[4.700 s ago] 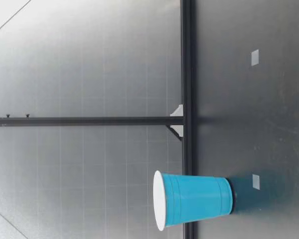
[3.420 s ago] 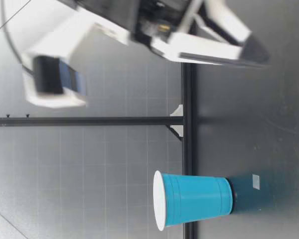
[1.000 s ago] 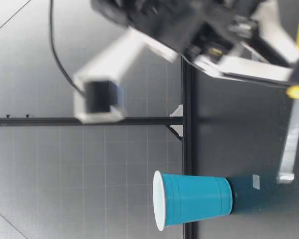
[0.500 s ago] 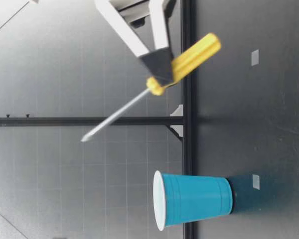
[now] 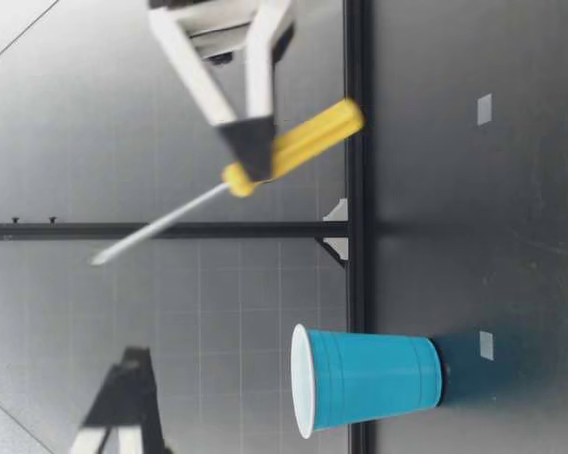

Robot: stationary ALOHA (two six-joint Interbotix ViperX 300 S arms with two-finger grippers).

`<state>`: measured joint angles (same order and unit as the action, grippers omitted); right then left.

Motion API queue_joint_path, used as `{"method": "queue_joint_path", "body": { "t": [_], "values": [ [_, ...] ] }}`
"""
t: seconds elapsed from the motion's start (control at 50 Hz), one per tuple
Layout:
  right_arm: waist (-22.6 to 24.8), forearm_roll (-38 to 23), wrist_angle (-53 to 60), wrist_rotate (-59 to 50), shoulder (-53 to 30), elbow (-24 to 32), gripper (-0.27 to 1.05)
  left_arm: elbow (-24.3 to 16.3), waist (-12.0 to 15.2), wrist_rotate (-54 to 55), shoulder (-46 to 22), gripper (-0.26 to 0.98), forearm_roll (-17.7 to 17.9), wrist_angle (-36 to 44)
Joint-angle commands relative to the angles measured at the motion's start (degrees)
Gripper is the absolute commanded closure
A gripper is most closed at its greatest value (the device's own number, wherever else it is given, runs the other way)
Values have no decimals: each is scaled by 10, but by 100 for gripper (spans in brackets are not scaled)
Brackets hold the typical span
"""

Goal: Pick up the screwdriver with the right arm, hand it over to the left arm then place it into the cup.

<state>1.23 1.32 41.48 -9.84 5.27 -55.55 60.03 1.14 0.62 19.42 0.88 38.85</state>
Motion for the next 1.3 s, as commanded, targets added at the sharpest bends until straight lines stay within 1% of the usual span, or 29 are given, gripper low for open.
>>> {"method": "queue_joint_path", "body": {
  "t": [0.0, 0.16, 0.38, 0.54, 0.8, 0.88, 0.94, 1.16, 1.22, 1.28],
  "values": [
    [-10, 0, 30, 5, 6, 12, 75, -24, 0, 0, -10, 4, 0, 20],
    [-18, 0, 48, 15, -9, 31, 75, -40, 1, 0, -40, 4, -1, 73],
    [-24, 0, 48, 36, -35, 71, 75, -54, 0, 9, -76, 4, -4, 130],
    [-31, 0, 50, 40, -47, 93, 75, -62, -1, 30, -89, 5, -18, 142],
    [-33, 0, 51, 40, -62, 112, 75, -64, -1, 33, -95, 7, -23, 156],
    [-33, 0, 51, 40, -62, 113, 75, -64, -1, 33, -95, 13, -22, 162],
    [-33, 0, 52, 40, -60, 112, 75, -62, -1, 33, -95, 21, -23, 164],
    [-34, 0, 56, 40, -55, 113, 75, -60, -1, 36, -95, 60, -21, 166],
    [-34, 0, 58, 40, -56, 112, 75, -60, -1, 37, -95, 66, -21, 165],
    [-33, 0, 61, 40, -56, 112, 75, -60, -1, 37, -96, 69, -21, 165]
  ]
}}
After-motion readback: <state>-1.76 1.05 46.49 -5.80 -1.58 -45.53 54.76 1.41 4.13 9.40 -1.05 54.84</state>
